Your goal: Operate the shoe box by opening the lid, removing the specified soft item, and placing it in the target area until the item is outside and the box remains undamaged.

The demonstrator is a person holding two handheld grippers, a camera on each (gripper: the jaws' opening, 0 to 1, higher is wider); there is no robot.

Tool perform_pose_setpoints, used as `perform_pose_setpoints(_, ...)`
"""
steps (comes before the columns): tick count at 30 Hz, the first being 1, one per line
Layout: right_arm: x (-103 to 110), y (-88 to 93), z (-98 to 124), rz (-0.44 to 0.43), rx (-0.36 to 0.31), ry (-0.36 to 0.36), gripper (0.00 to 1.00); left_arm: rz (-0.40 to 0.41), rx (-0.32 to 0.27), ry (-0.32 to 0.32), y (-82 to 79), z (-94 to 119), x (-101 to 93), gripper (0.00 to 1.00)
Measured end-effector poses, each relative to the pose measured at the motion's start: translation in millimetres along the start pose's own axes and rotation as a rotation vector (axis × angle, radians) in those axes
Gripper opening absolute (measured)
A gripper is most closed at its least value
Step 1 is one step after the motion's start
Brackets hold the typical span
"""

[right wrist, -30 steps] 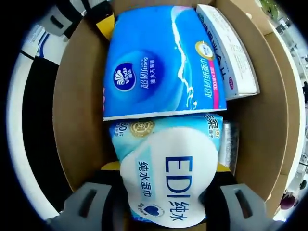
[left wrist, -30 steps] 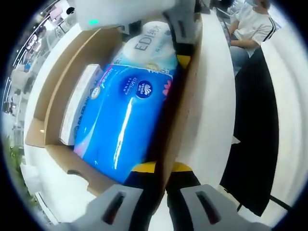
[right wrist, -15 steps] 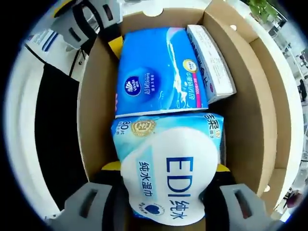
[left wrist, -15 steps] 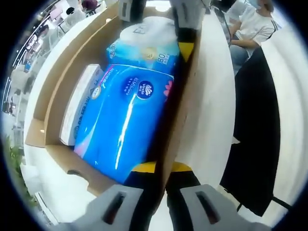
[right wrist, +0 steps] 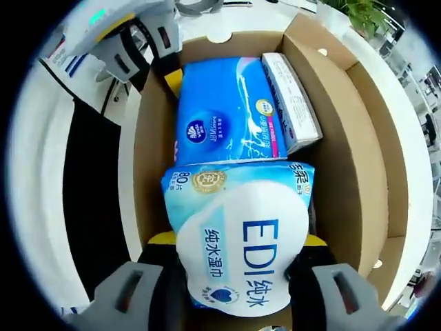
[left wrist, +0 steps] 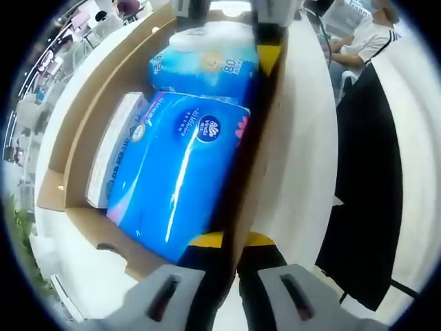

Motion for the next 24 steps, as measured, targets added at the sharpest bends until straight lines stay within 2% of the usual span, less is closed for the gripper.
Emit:
perform_pose_setpoints(4,-3,-10.5,12,-0.097,-0.072,-0.014,0.59,-0.002,0.003,0.003,0.0,0,0.0,0.05)
perform_pose_setpoints(15,-9,-18.2,35,-0.053,-0.050,-0.015,0.58,-0.010,0.002,0.008,-0.3,0,0.0,0.05)
perform_pose_setpoints(18,-9,-20.1,46,-0.118,-0.028,-0.048,0.58,-0.013,0.001,0.007,-0.3,0,-0.1,0.05)
perform_pose_setpoints(24,-15,-26.7,68,-0.104,-0.053,-0.042,0.58,-0.019,0.001,0.006,-0.2,0,-0.5,0.04)
Point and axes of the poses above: the point that each gripper's makers call its tool centre point, and the gripper's own axes: z roughly backward along the fingers, x roughly to its left, y roughly out of its underside, the point moved 2 cm from there along z, roughly backward along the fingers, and after that the axes turned 6 degrees about y, right-handed, at the moved point
